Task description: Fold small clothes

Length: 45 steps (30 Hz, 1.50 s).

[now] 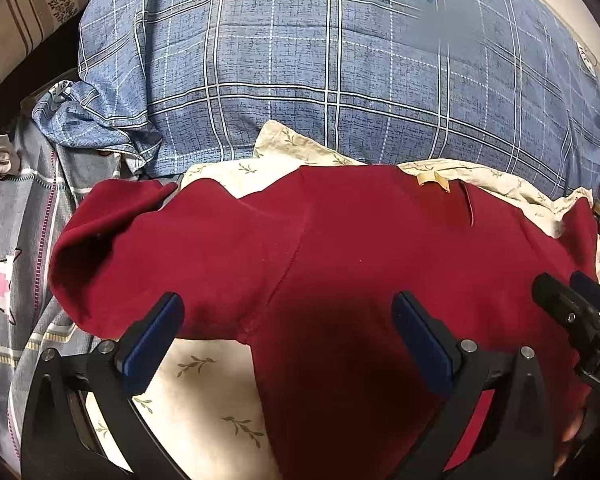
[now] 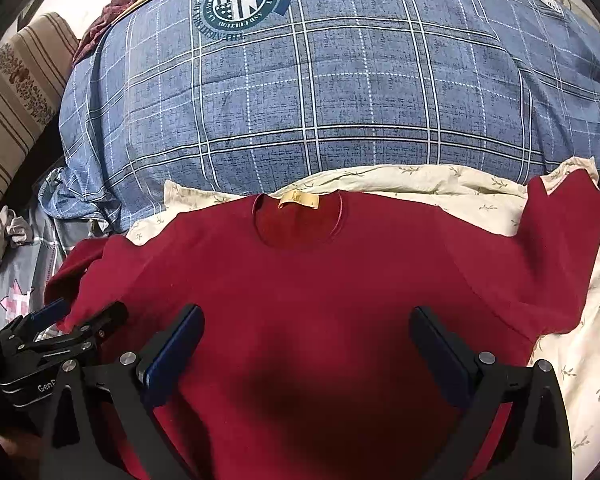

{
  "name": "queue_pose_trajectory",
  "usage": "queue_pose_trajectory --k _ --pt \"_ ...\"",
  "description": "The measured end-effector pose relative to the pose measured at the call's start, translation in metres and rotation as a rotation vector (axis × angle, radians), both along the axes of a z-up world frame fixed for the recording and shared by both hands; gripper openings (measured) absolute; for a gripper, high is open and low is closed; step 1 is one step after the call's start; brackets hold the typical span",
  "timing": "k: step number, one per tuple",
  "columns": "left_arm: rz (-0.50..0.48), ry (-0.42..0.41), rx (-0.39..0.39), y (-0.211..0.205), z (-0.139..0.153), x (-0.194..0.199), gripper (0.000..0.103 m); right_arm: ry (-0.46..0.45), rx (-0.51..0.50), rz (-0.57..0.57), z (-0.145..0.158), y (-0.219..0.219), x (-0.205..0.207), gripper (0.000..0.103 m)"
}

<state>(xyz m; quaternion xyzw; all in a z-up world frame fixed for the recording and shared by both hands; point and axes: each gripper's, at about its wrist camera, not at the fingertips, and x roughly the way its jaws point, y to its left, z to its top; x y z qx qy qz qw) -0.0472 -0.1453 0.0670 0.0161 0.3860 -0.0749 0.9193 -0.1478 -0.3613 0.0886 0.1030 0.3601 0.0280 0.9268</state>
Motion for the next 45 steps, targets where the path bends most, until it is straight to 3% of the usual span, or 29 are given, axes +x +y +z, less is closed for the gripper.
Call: queue_pose_trajectory --k 11,27,45 --pt "0.013 0.008 -0.018 0.005 0.0 0.004 0.103 0.048 -0.096 0.017 -0.003 0.017 0.01 0.101" --pt "0.052 0.02 -0.034 0.019 -0.002 0.012 0.103 0.081 -0.084 0.009 -0.007 0.017 0.022 0.101" --pt "0.1 0.028 -0.039 0.04 -0.003 0.02 0.103 0.084 -0.084 0.096 -0.006 0.046 0.041 0.101"
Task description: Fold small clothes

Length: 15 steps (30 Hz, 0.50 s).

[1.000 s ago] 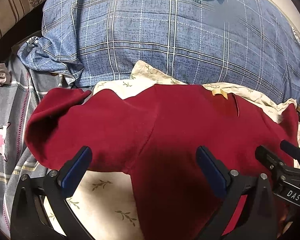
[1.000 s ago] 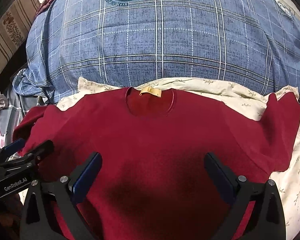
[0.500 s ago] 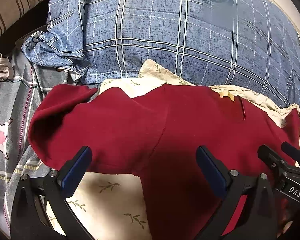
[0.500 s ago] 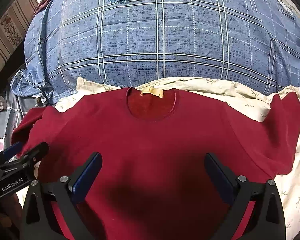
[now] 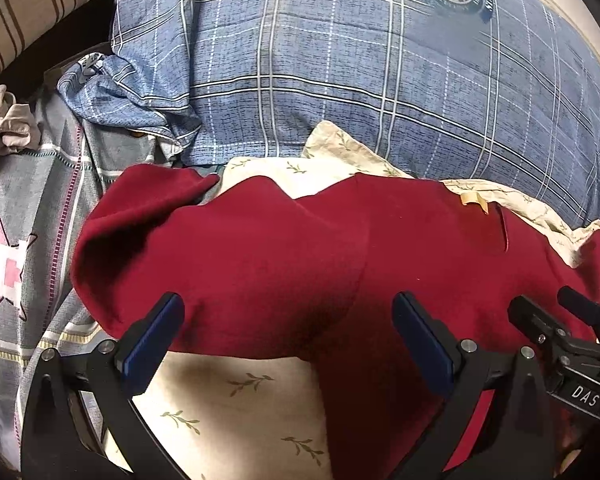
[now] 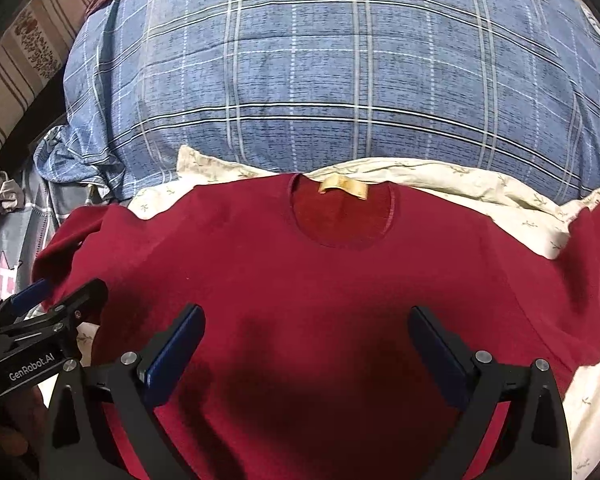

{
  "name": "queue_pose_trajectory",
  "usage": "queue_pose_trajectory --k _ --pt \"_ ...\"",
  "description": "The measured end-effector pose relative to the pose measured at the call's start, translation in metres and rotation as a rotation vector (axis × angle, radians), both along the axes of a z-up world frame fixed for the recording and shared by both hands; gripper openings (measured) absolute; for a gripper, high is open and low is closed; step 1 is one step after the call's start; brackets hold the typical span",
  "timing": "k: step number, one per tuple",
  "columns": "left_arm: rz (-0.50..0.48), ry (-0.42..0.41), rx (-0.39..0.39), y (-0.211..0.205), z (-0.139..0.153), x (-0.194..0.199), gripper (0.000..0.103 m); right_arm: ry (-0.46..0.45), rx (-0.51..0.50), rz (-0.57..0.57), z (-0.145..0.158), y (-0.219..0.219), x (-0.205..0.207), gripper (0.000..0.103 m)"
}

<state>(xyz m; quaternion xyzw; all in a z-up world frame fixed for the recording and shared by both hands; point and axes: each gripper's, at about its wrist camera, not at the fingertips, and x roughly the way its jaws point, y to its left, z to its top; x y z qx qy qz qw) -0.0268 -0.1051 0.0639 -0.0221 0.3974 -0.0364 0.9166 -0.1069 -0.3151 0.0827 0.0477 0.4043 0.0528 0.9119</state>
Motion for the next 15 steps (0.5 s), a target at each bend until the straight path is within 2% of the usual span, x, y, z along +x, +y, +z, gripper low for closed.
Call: queue_pose_trajectory --k 2,6,10,12,15 --pt "0.012 -0.004 0.002 0.006 0.001 0.0 0.103 -0.002 0.0 0.022 0.001 0.007 0.002 0.097" --pt "0.067 -0.011 0.018 0.029 0.003 0.001 0.103 0.0 0.016 0.078 0.004 0.022 0.008 0.079" --pt "0.194 -0.008 0.011 0.071 0.002 0.003 0.103 0.002 0.048 0.165 0.01 0.047 0.019 0.076" --pt "0.267 0.01 0.015 0.09 -0.002 0.006 0.103 0.007 0.086 0.211 0.014 0.061 0.024 0.076" --pt "0.356 0.052 -0.017 0.116 -0.012 0.011 0.103 0.018 0.145 0.281 0.021 0.087 0.034 0.076"
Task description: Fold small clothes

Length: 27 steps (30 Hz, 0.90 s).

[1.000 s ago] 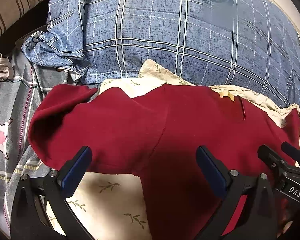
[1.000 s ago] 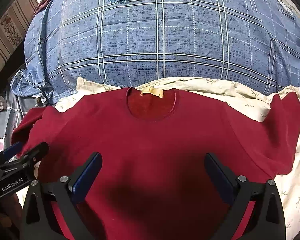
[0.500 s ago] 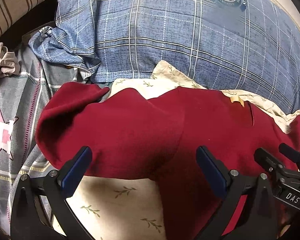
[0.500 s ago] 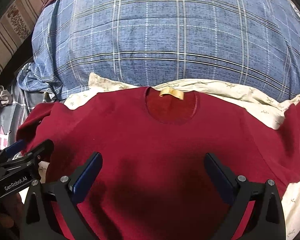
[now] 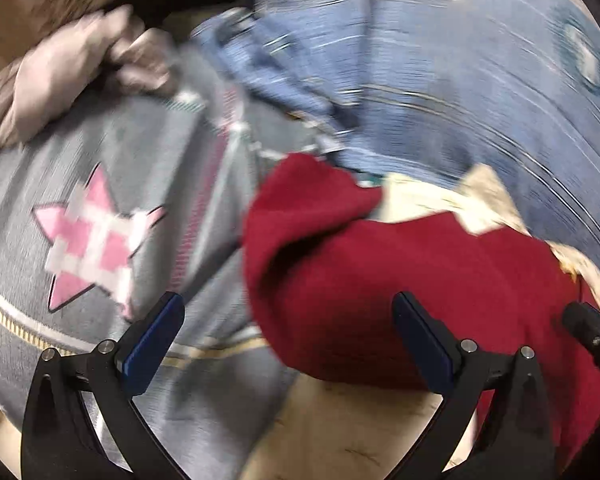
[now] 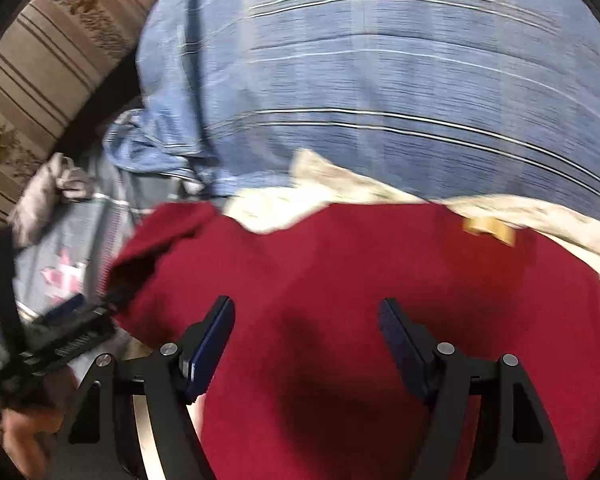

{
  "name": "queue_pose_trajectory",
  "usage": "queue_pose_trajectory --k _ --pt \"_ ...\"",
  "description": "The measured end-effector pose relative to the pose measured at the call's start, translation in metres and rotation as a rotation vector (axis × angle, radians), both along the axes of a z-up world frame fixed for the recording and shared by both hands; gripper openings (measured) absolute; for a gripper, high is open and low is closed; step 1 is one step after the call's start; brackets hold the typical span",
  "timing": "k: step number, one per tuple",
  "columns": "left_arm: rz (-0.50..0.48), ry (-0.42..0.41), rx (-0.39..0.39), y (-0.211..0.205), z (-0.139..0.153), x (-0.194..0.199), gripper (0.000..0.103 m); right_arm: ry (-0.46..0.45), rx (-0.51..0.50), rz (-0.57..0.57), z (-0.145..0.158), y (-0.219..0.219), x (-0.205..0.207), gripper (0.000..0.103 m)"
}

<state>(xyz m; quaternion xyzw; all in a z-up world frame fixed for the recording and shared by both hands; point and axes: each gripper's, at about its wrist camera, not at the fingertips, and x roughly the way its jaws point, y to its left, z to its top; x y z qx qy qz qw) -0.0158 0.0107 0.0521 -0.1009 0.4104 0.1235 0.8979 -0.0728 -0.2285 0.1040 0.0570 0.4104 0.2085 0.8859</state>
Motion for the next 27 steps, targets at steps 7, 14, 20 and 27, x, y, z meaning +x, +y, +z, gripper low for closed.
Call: queue_pose_trajectory --k 7,14,20,27 --pt "0.068 0.04 0.015 0.016 -0.012 0.009 0.103 0.098 0.164 0.185 0.006 0.088 0.046 0.07" --pt "0.085 0.079 0.011 0.022 -0.022 0.022 0.103 0.295 0.213 0.238 -0.034 0.147 0.108 0.057" --pt "0.083 0.071 0.014 0.02 -0.023 0.028 0.103 0.385 0.228 0.282 -0.066 0.188 0.127 0.017" --pt "0.079 -0.044 -0.014 0.024 0.001 0.019 0.103 0.235 0.285 0.247 -0.037 0.162 0.109 0.007"
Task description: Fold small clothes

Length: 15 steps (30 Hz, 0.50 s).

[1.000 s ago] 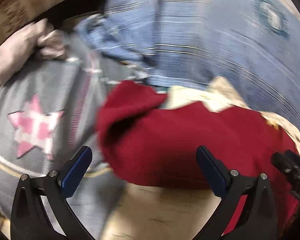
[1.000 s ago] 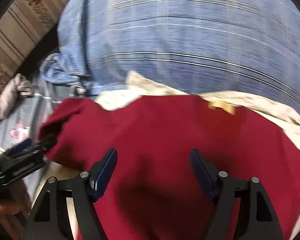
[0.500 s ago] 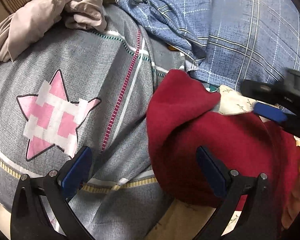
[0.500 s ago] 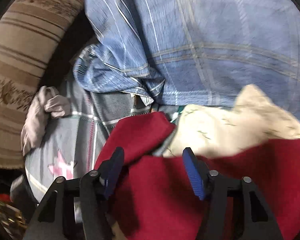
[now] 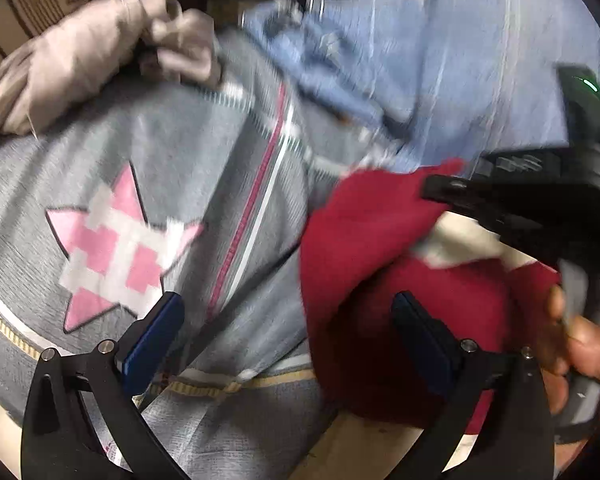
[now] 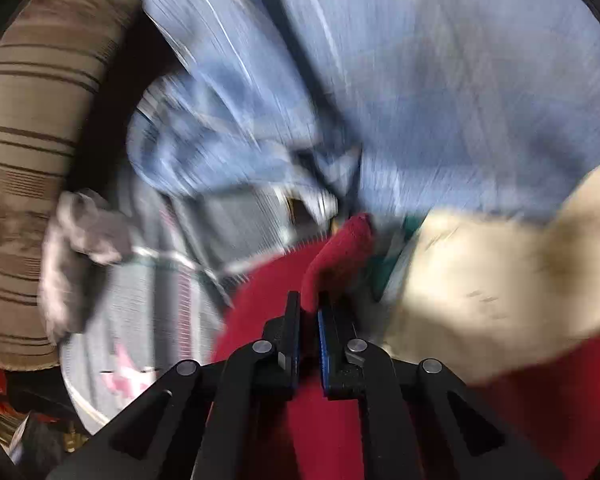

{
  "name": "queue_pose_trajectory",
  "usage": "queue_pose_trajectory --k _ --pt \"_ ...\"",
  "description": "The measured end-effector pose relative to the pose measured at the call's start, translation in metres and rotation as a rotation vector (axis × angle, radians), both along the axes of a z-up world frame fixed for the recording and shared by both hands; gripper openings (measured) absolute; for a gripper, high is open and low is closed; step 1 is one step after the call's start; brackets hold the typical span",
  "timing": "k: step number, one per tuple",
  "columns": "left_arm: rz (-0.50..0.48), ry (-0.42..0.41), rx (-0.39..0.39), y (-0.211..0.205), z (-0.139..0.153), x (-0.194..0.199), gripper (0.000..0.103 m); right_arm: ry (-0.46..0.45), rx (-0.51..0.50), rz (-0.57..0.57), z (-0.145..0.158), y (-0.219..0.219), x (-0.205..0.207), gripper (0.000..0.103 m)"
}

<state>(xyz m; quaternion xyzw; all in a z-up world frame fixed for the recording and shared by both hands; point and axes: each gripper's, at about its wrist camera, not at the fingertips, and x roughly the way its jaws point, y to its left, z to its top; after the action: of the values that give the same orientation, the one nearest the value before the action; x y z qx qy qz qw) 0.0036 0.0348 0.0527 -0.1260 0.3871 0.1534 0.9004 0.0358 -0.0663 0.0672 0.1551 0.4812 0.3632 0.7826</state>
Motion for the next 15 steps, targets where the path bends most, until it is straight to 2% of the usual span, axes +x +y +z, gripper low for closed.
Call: queue_pose_trajectory --k 3,6,9,11,13,15 --pt "-0.084 -0.178 -0.085 -0.006 0.025 -0.017 0.103 -0.134 0.038 -0.077 0.044 -0.055 -0.017 0.007" --pt "-0.199 -0.265 -0.152 -0.018 0.038 -0.026 0.103 -0.254 0.04 -0.197 0.075 -0.121 -0.031 0.007" --pt "-0.285 -0.294 -0.189 -0.034 0.043 -0.028 0.103 -0.333 0.007 -0.309 0.1 -0.194 -0.05 0.007" --pt "-0.306 -0.279 -0.199 -0.042 0.043 -0.025 0.103 -0.36 -0.047 -0.369 0.109 -0.231 -0.064 0.007" --pt "-0.31 -0.26 -0.194 -0.045 0.043 -0.023 0.103 -0.361 -0.096 -0.423 0.108 -0.255 -0.073 0.007" --pt "-0.314 -0.236 -0.18 -0.052 0.041 -0.02 0.103 -0.33 -0.138 -0.471 0.099 -0.297 -0.085 0.007"
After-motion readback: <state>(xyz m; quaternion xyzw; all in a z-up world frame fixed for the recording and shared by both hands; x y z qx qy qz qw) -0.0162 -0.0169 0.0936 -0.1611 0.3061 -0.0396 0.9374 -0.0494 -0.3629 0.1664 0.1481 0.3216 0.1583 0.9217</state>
